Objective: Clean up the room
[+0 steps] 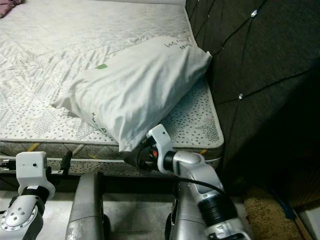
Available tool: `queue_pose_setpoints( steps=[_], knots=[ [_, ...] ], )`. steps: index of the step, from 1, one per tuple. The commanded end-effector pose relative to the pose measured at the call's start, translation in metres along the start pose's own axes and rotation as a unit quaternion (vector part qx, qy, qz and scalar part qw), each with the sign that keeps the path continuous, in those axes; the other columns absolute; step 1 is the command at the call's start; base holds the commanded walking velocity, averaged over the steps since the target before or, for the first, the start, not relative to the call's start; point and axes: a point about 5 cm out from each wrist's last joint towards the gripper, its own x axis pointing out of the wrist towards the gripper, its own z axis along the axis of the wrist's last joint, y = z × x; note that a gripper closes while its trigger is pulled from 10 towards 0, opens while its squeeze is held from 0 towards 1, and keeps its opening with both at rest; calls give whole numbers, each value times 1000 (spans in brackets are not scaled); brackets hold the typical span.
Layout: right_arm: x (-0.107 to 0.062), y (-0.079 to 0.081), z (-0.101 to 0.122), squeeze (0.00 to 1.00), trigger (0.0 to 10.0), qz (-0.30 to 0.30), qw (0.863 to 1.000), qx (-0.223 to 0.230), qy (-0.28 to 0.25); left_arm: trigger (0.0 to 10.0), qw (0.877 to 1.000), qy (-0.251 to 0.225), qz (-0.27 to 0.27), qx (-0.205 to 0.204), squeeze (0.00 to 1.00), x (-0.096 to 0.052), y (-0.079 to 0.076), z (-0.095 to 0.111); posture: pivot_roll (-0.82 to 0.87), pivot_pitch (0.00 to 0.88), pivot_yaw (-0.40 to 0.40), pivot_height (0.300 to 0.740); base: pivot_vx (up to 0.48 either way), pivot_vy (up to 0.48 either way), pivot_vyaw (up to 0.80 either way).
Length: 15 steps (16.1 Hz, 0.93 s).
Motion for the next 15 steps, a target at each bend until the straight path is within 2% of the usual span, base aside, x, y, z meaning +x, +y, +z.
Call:
queue_pose_setpoints(
  steps=[1, 5, 6, 9, 13, 15],
  knots=[
    [-1, -1, 12, 0, 10000, -24, 1000, -1, -19, 10000, 1000, 3, -1, 1, 0, -2, 0, 1, 90, 83, -41, 509, 0, 0, 0],
    [9, 0, 22, 0, 10000, -95, 994, 22, -51, 10000, 1000, 5, 1, 4, 0, -1, 2, 1, 96, 78, -37, 509, 0, 0, 0],
    [13, 5, 26, 0, 10000, -94, 993, 43, -57, 10000, 1000, 5, 1, 5, 0, -1, 3, 1, 101, 75, -35, 509, 0, 0, 0],
    [17, 19, 35, 0, 10000, -51, 995, 67, -50, 10000, 1000, 5, -1, 5, 0, -1, 3, 1, 108, 70, -35, 509, 0, 0, 0],
    [12, 36, 47, 0, 10000, 37, 994, 87, -56, 10000, 1000, 1, -4, 5, 0, 2, 4, 4, 107, 64, -30, 509, 0, 0, 0],
    [15, 39, 53, 0, 10000, 34, 992, 101, -61, 10000, 1000, 4, -7, 9, 0, 2, 5, 3, 115, 61, -28, 509, 0, 0, 0]
  ],
)
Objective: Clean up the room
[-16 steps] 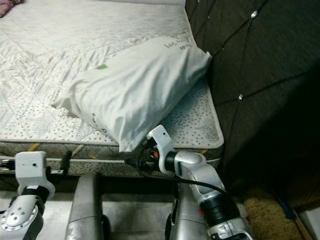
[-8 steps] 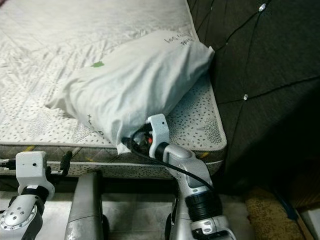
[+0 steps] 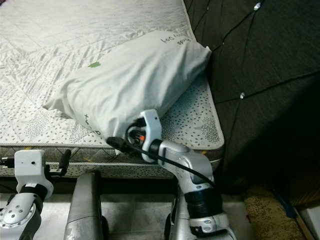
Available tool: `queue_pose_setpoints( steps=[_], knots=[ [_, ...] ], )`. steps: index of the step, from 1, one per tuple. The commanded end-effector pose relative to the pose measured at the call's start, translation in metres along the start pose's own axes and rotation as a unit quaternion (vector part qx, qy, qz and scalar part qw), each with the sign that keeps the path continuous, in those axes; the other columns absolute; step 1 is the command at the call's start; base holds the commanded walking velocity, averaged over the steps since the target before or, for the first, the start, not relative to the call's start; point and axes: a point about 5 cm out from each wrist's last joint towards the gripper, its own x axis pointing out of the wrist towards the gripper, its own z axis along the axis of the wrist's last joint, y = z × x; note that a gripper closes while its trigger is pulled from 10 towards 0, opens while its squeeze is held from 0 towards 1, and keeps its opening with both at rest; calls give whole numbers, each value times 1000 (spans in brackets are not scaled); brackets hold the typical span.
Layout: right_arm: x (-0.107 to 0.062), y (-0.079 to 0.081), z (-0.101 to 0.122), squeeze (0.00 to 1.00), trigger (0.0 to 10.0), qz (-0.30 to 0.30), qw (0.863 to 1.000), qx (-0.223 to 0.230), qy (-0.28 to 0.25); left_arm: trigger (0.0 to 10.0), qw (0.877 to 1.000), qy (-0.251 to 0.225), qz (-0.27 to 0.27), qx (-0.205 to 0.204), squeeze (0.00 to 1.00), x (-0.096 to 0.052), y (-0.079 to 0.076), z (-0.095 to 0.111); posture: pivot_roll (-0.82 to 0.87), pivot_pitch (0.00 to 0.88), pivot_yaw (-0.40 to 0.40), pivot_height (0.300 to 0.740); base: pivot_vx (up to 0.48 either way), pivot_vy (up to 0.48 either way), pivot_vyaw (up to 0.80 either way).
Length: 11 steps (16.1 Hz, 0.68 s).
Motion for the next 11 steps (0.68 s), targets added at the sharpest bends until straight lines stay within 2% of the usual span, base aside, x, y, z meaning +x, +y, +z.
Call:
queue_pose_setpoints(
  steps=[1, 5, 7, 9, 10, 11],
  knots=[
    [2, 6, 9, 0, 10000, 5, 1000, -4, -13, 10000, 1000, 8, -4, 5, 0, -3, 2, -2, 123, 60, -30, 509, 0, 0, 0],
    [18, 10, 9, 0, 10000, -27, 1000, -13, -6, 10000, 1000, 20, 15, 10, 0, -14, 7, -9, 161, 61, -49, 509, 0, 0, 0],
    [25, 4, 8, 0, 10000, -61, 997, -44, -5, 10000, 999, 28, 31, 10, 0, -21, 11, -14, 177, 60, -62, 509, 0, 0, 0],
    [32, -5, 6, 0, 10000, -98, 994, -49, -5, 10000, 999, 32, 40, 10, 0, -24, 13, -16, 198, 63, -80, 509, 0, 0, 0],
    [35, -16, 6, 0, 10000, -143, 989, -45, -15, 10000, 998, 29, 46, 11, 0, -25, 14, -15, 200, 63, -82, 509, 0, 0, 0],
    [37, -19, 8, 0, 10000, -153, 987, -34, -21, 10000, 998, 29, 46, 11, 0, -25, 15, -15, 200, 63, -82, 509, 0, 0, 0]
  ],
)
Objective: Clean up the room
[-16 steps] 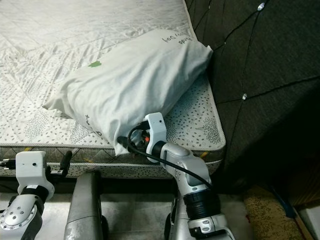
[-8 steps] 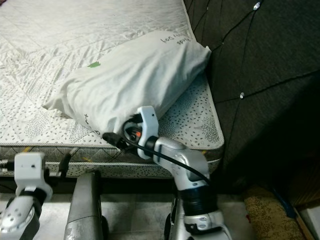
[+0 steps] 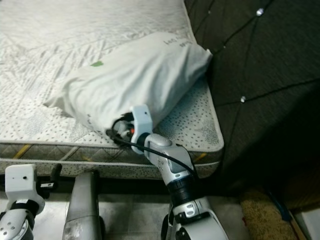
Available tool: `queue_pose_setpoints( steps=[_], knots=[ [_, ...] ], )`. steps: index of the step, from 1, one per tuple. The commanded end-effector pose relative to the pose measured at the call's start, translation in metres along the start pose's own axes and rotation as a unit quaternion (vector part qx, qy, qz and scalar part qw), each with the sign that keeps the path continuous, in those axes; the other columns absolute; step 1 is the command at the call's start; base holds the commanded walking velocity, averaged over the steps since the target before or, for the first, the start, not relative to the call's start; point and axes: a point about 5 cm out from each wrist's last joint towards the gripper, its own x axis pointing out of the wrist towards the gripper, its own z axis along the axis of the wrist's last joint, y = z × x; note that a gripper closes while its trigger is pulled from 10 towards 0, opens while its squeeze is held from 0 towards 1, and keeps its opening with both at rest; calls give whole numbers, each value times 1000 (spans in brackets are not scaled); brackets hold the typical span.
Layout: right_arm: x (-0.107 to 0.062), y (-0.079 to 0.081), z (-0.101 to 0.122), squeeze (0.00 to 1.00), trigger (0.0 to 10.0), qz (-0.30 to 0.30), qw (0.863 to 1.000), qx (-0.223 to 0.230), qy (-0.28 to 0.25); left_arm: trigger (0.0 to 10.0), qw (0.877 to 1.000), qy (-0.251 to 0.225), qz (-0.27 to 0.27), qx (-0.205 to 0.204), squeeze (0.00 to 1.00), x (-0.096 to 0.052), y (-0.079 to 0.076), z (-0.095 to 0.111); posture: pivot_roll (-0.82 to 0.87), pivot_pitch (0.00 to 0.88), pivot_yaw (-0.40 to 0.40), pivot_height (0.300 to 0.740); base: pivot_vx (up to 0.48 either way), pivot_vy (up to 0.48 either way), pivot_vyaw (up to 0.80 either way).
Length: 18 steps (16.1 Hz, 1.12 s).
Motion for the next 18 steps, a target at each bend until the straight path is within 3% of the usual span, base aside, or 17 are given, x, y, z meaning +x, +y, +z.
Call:
queue_pose_setpoints(
  steps=[1, 2, 3, 4, 8, 18],
  knots=[
    [4, -3, 12, 0, 10000, -26, 999, 13, -23, 10000, 1000, -10, 7, 1, 0, -2, 2, 4, 203, 63, -82, 509, 0, 0, 0],
    [6, -6, 15, 0, 9255, -35, 999, 19, -29, 10000, 1000, -11, 6, 1, 0, -1, 2, 5, 198, 62, -78, 509, 0, 0, 0],
    [7, -8, 17, 0, 980, -42, 998, 27, -36, 10000, 1000, -11, 6, 1, 0, -1, 2, 5, 198, 62, -78, 509, 0, 0, 0],
    [9, -9, 20, 0, 0, -48, 997, 36, -41, 10000, 1000, -12, 4, 1, 0, 1, 2, 6, 193, 59, -74, 509, 0, 0, 0],
    [13, -22, 29, 0, 0, -101, 988, 86, -74, 10000, 1000, -17, -1, 3, 0, 6, 0, 8, 186, 48, -65, 509, 0, 0, 0],
    [7, -51, 39, 0, 0, -156, 976, 108, -104, 10000, 999, -43, -9, -1, 0, 29, -3, 21, 149, 12, -48, 509, 0, 0, 0]
  ],
)
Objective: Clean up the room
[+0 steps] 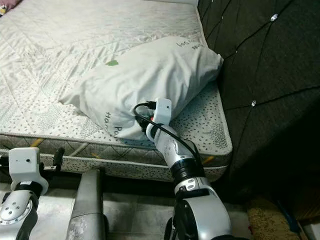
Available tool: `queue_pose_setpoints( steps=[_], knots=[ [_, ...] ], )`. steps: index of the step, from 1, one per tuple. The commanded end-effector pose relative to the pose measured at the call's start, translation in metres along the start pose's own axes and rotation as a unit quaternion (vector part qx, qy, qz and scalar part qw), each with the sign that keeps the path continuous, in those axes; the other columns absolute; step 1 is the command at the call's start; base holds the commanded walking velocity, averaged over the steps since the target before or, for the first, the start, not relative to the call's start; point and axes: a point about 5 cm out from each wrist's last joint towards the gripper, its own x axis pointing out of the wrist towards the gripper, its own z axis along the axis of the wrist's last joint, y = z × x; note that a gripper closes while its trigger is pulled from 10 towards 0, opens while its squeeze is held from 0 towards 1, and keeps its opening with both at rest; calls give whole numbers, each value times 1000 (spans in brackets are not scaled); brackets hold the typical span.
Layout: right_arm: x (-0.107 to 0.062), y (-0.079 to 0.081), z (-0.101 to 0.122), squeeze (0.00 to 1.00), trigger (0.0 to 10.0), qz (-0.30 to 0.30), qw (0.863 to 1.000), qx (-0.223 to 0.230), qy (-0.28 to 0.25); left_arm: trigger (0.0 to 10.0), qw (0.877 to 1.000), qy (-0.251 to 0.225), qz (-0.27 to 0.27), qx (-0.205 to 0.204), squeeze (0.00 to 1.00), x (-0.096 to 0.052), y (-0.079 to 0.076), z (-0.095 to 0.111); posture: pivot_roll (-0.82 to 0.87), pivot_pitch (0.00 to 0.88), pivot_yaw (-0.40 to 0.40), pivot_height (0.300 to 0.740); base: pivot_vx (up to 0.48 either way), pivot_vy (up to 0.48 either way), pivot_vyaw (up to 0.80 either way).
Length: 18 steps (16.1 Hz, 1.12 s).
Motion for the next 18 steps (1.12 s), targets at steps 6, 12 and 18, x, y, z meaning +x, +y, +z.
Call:
queue_pose_setpoints(
  steps=[6, 12, 18],
  knots=[
    [-7, -31, 81, 0, 0, -67, 987, -16, -142, 10000, 1000, -12, -9, -6, 0, 15, -5, 3, 113, 0, -47, 509, 0, 0, 0],
    [-32, -74, 141, 0, 0, -159, 956, -125, -211, 10000, 999, -24, -11, -19, 0, 25, -15, 5, 87, 0, -56, 509, 0, 0, 0],
    [-59, -124, 146, 0, 0, -268, 919, -184, -224, 10000, 999, -31, -12, -25, 0, 32, -20, 5, 66, 0, -55, 509, 0, 0, 0]
  ],
)
